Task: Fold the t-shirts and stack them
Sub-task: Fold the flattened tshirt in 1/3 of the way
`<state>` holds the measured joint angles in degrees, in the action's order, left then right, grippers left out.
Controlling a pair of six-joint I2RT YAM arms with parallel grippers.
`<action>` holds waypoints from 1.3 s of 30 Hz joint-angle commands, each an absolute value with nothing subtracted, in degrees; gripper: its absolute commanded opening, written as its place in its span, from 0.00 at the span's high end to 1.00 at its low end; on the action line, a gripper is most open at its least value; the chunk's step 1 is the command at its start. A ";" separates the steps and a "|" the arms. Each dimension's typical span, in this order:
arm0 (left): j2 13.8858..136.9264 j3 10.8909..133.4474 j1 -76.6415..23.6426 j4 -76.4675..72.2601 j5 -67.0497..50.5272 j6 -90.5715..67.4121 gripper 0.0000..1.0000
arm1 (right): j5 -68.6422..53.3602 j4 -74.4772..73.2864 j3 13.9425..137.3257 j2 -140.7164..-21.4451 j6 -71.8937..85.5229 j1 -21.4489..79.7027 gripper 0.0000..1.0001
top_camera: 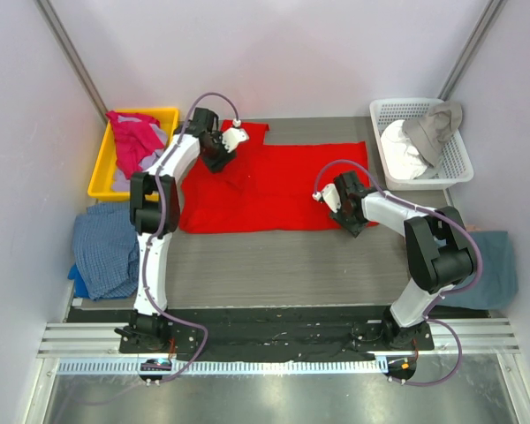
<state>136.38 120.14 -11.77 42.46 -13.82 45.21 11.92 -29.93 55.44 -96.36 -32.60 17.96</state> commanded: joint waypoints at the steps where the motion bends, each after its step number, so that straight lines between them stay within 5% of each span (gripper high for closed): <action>1: 137.02 121.73 -11.95 44.03 -15.73 45.09 0.48 | 11.42 -30.59 54.32 -96.42 -31.46 18.19 0.59; 28: 136.58 122.78 -12.66 44.03 -15.47 45.97 0.99 | 10.81 -29.97 53.35 -97.12 -31.03 18.37 0.59; 39: 136.05 124.63 -14.76 41.31 -11.78 47.02 1.00 | 10.72 -29.79 52.91 -97.38 -30.76 18.37 0.59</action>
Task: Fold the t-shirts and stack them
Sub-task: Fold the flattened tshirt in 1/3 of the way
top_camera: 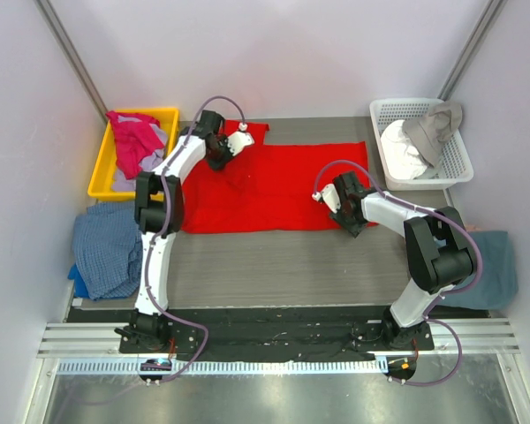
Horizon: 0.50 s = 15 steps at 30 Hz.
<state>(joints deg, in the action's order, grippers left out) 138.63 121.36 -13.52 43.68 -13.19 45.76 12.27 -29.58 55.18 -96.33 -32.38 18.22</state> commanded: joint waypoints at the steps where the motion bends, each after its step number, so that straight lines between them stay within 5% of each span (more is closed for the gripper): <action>1: 136.05 124.54 -14.94 40.96 -11.43 47.54 1.00 | 10.72 -29.79 52.91 -97.38 -30.76 18.46 0.59; 10: 136.76 124.45 -16.00 36.65 -6.95 47.72 0.97 | 10.81 -29.79 52.82 -97.38 -30.85 18.46 0.59; 14: 136.93 123.58 -16.08 33.50 -3.79 46.76 0.76 | 10.81 -29.79 52.82 -97.30 -30.76 18.46 0.59; 15: 136.76 122.62 -16.08 32.53 -3.08 46.50 0.63 | 10.81 -29.79 52.82 -97.47 -30.76 18.46 0.59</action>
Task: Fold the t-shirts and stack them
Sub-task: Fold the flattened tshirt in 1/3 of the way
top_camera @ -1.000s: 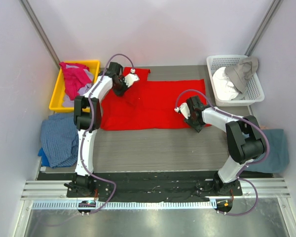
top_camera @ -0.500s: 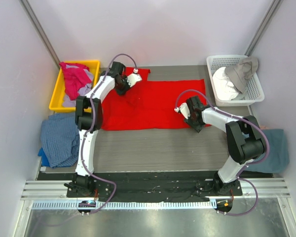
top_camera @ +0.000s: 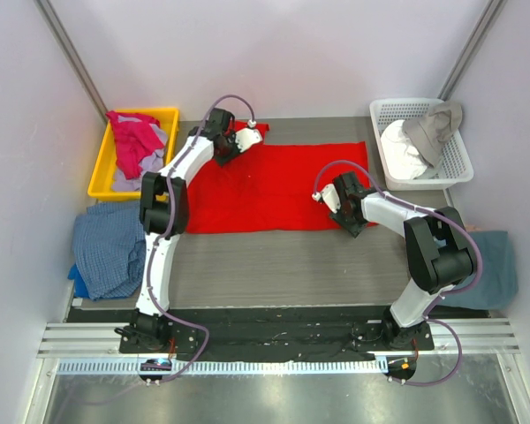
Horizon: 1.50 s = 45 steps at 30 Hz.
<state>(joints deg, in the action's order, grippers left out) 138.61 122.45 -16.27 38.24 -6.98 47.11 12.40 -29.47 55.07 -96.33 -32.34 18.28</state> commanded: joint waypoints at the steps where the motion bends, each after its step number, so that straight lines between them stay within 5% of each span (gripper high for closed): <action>1: 136.32 122.00 -16.08 31.56 -1.86 46.32 0.58 | 10.72 -29.79 52.82 -97.38 -30.76 18.46 0.59; 3: 135.88 119.98 -16.08 28.14 -0.71 45.27 0.45 | 10.72 -29.79 52.82 -97.38 -30.76 18.46 0.59; 9: 132.37 114.01 -16.17 21.45 3.25 42.46 0.29 | 10.81 -29.79 52.82 -96.95 -30.67 18.37 0.59; 30: 106.00 81.41 -16.35 18.28 -1.39 37.80 0.21 | 15.73 -25.41 55.37 -91.06 -30.67 18.63 0.57; 45: 100.37 68.99 -17.75 18.54 -2.64 35.86 0.19 | 21.80 -9.41 54.14 -92.80 -31.55 18.46 0.42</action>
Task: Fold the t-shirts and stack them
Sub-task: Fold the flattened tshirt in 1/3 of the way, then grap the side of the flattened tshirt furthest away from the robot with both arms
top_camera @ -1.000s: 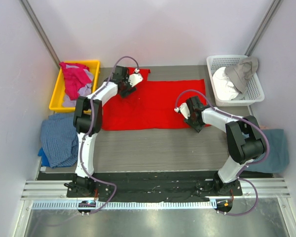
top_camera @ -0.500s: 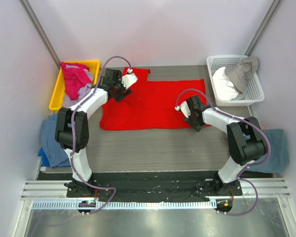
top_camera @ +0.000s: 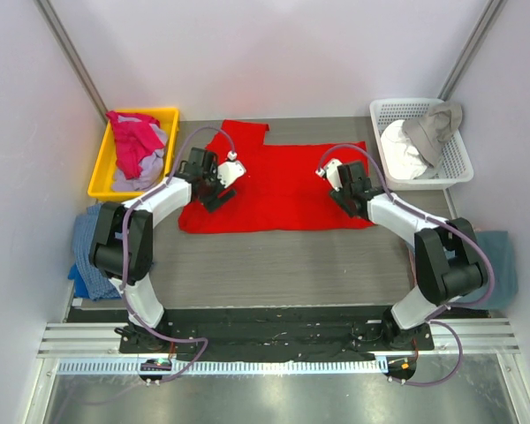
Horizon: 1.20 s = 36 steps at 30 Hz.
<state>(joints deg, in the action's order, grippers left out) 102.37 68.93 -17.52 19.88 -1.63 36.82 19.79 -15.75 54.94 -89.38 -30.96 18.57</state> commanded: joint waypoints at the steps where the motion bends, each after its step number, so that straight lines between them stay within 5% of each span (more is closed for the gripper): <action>1: 100.89 68.99 -17.84 18.63 -2.72 35.77 0.19 | 21.88 -8.01 54.05 -93.51 -31.81 18.37 0.42; 13: 103.89 67.24 -17.93 18.90 -0.88 37.53 0.18 | 19.16 -6.68 53.44 -101.60 -33.92 15.73 0.43; 36: 101.78 58.80 -23.29 28.04 12.22 41.58 0.18 | 11.16 -21.62 44.04 -91.94 -37.70 15.82 0.44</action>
<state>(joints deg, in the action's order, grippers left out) 102.59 62.74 -22.26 20.16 9.93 41.67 14.09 -12.86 47.92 -92.42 -36.64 16.01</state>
